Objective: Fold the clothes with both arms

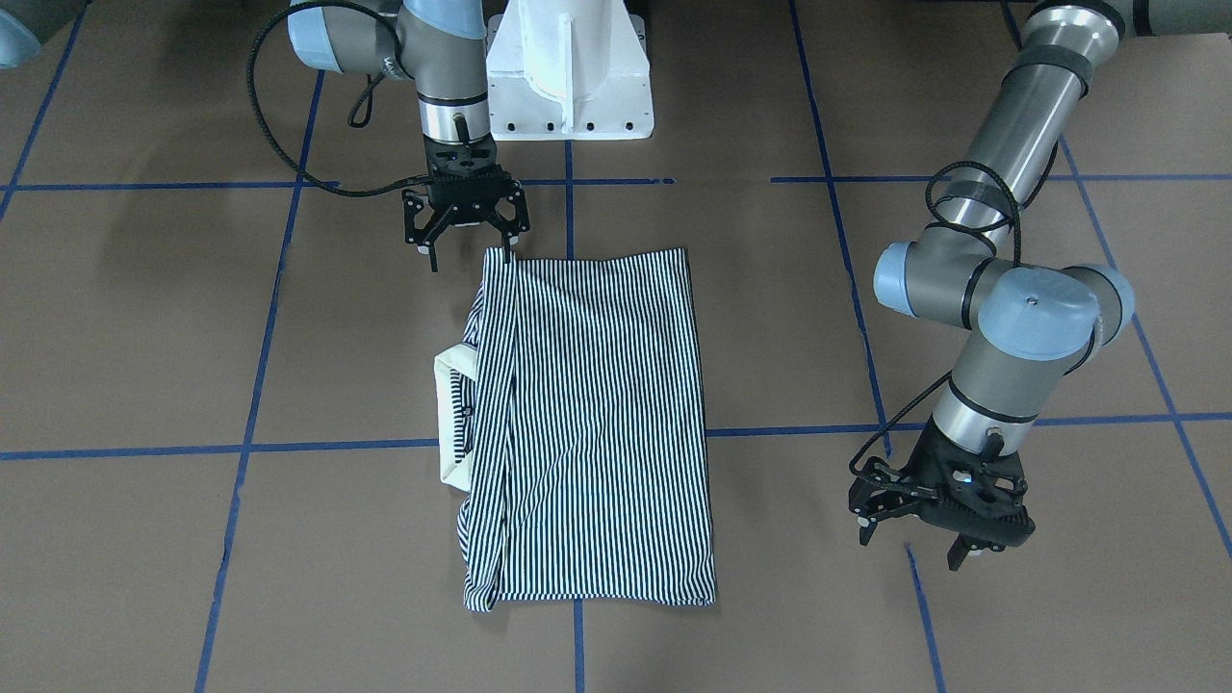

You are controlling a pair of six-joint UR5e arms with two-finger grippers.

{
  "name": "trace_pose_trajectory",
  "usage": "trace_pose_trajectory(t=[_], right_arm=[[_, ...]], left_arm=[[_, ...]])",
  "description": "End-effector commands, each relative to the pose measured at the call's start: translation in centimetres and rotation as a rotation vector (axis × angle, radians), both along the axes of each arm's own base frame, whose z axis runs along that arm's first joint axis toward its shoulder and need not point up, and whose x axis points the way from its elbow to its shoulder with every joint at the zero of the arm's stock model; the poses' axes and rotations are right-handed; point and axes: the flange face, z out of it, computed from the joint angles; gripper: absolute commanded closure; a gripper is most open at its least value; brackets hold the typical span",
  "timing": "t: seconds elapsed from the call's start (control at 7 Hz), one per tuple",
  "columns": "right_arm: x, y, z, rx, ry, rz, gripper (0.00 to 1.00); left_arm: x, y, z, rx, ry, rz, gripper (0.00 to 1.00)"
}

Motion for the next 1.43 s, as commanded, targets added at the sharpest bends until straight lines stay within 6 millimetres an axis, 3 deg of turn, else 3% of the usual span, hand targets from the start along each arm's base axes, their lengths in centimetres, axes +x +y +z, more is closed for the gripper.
trace_pose_trajectory(t=[0.0,0.14,0.57,0.71,1.29], right_arm=[[-1.8,1.7,0.9,0.072,0.066,-0.048,0.00],[-2.1,2.1,0.7,0.076,0.063,-0.052,0.03],[-2.7,2.8,-0.8,0.088,0.041,-0.058,0.40],[-2.9,2.9,-0.7,0.087,0.045,-0.062,0.45],[-3.8,3.3,0.0,0.086,0.060,-0.072,0.47]], left_arm=[[0.0,0.0,-0.1,0.001,0.001,0.001,0.00],[0.0,0.0,-0.2,0.002,0.002,0.001,0.00],[0.0,0.1,0.0,0.000,0.002,0.000,0.00],[-0.1,0.1,0.2,-0.001,0.001,0.000,0.00],[-0.1,0.1,0.3,-0.005,0.002,-0.002,0.00]])
